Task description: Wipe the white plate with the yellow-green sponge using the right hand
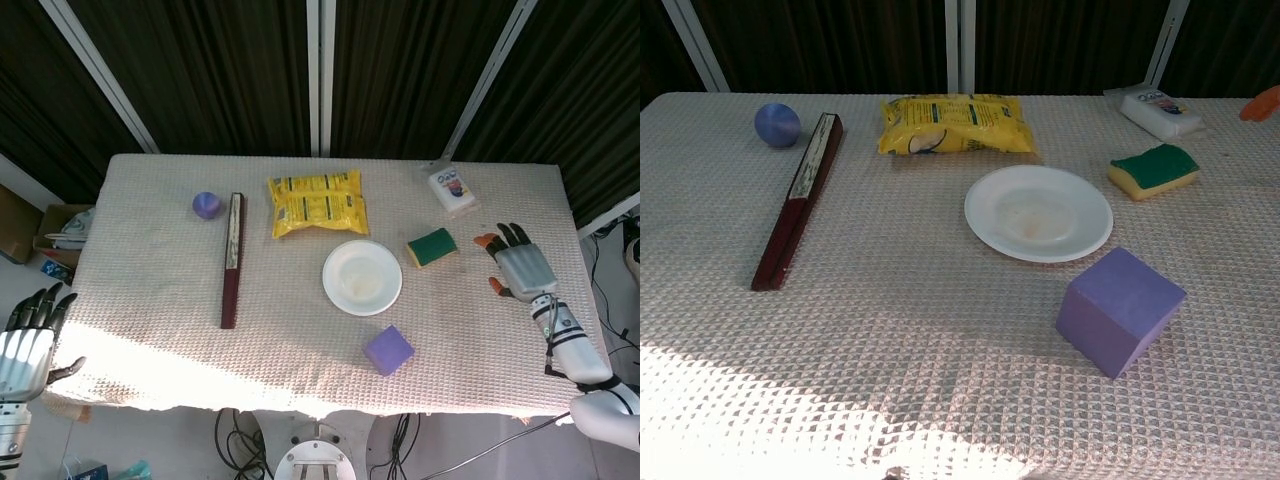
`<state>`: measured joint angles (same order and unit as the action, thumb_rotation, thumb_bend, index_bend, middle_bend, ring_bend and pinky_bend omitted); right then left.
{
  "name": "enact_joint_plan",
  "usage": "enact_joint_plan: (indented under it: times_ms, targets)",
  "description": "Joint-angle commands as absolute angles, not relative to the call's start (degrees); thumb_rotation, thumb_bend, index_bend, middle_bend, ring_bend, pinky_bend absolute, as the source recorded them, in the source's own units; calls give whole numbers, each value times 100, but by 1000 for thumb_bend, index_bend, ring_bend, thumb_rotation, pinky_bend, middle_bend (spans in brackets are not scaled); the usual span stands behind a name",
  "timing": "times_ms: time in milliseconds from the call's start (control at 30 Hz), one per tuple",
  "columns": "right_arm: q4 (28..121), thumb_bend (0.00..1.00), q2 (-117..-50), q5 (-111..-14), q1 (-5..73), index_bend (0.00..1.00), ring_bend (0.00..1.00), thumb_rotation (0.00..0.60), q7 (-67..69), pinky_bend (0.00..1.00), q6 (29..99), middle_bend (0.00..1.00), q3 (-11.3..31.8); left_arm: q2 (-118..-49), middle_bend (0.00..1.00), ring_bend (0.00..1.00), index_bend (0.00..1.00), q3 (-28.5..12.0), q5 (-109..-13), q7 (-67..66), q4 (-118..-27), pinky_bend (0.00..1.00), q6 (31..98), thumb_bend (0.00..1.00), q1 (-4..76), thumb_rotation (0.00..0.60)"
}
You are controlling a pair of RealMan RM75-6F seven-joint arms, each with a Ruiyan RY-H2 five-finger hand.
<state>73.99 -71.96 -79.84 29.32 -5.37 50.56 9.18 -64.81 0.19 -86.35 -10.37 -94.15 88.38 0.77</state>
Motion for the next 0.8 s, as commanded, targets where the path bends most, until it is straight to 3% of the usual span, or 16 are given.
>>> enact_joint_plan:
  times_ms: [33, 433, 800]
  targets:
    - [6575, 251, -7842, -7905, 3512, 178, 0, 600, -549, 0, 4434, 140, 904, -6466, 23, 51, 127, 26, -8588, -1057, -9457, 118, 8818, 63, 57, 600]
    - [5430, 249, -8687, -8276, 4134, 171, 0, 600, -174, 0, 4266, 158, 729, -6422, 23, 51, 134, 20, -8494, -1113, -9569, 118, 8755, 63, 32, 600]
    - [4950, 251, -8984, -8537, 4324, 272, 0, 600, 67, 0, 4452, 231, 517, -6413, 23, 51, 138, 20, -8442, -1013, -9519, 118, 8713, 63, 7, 600]
